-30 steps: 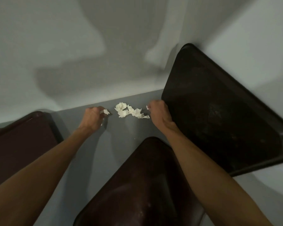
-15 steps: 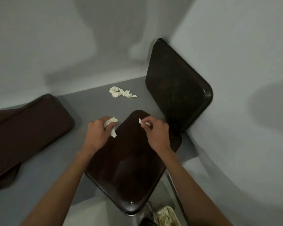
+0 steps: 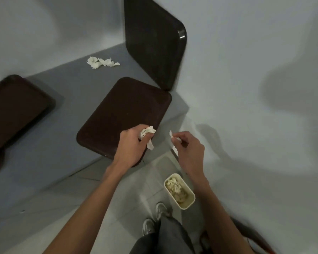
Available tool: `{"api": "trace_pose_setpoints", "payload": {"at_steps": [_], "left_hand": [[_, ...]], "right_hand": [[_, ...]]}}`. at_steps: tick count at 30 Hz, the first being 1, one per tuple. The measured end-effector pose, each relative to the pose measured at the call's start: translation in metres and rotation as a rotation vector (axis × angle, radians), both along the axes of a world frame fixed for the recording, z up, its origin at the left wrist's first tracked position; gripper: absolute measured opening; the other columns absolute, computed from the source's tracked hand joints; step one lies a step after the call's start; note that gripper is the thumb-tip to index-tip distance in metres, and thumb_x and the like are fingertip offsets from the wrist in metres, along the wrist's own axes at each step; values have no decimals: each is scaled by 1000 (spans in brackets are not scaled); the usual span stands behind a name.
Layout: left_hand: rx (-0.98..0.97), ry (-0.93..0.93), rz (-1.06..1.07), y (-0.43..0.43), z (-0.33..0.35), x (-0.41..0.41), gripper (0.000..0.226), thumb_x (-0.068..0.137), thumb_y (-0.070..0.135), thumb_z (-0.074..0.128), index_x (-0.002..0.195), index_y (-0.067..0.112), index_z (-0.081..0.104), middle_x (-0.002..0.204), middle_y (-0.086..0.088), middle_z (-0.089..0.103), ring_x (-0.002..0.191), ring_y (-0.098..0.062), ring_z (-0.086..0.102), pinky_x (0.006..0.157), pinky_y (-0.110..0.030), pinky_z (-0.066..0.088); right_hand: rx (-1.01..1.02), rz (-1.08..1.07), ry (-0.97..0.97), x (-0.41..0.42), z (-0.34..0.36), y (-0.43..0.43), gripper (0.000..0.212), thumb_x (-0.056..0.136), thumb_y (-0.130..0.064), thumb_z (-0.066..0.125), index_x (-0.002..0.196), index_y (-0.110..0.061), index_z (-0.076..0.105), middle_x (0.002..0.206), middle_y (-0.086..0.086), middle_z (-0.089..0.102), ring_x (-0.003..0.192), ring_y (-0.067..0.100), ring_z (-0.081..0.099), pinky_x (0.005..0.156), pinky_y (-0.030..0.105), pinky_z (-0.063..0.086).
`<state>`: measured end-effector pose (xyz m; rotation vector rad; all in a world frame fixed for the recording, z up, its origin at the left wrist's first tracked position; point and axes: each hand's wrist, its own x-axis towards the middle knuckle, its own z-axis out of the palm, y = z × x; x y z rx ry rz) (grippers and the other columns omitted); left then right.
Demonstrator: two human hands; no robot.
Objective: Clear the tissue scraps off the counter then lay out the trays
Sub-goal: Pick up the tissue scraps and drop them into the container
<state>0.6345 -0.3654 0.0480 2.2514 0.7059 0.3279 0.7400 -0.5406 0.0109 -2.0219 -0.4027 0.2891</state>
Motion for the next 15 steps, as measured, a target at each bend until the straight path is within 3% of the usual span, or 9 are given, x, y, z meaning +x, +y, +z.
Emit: {"api": "trace_pose_setpoints", "payload": {"at_steps": [3, 6, 11, 15], "left_hand": [[-56, 1, -51, -44, -14, 5, 21, 95, 24, 72, 115, 22, 74, 97, 8, 76, 83, -5, 69, 80, -31, 58], [-94, 45, -103, -85, -38, 5, 22, 96, 29, 71, 116, 23, 74, 101, 7, 77, 83, -9, 71, 80, -33, 58], [-199, 179, -141, -138, -105, 6, 20, 97, 31, 70, 116, 26, 74, 101, 13, 75, 76, 4, 66, 67, -2, 45], [-281, 265, -96, -163, -188, 9, 17, 95, 29, 71, 112, 28, 74, 100, 10, 76, 81, 3, 67, 70, -3, 44]], "right_hand": [[30, -68, 86, -10, -18, -47, 8, 93, -19, 77, 98, -26, 78, 85, -14, 76, 81, 1, 71, 72, 10, 48], [-19, -108, 156, -18, -47, -86, 8, 92, -20, 78, 98, -26, 78, 87, -16, 77, 84, -3, 70, 72, 7, 47], [-167, -139, 249, -22, -124, -136, 8, 91, -24, 78, 97, -28, 78, 86, -19, 76, 81, -8, 68, 70, 8, 45], [-284, -114, 316, -20, -211, -162, 6, 90, -21, 76, 96, -24, 77, 88, -11, 75, 77, -7, 65, 67, 2, 40]]}}
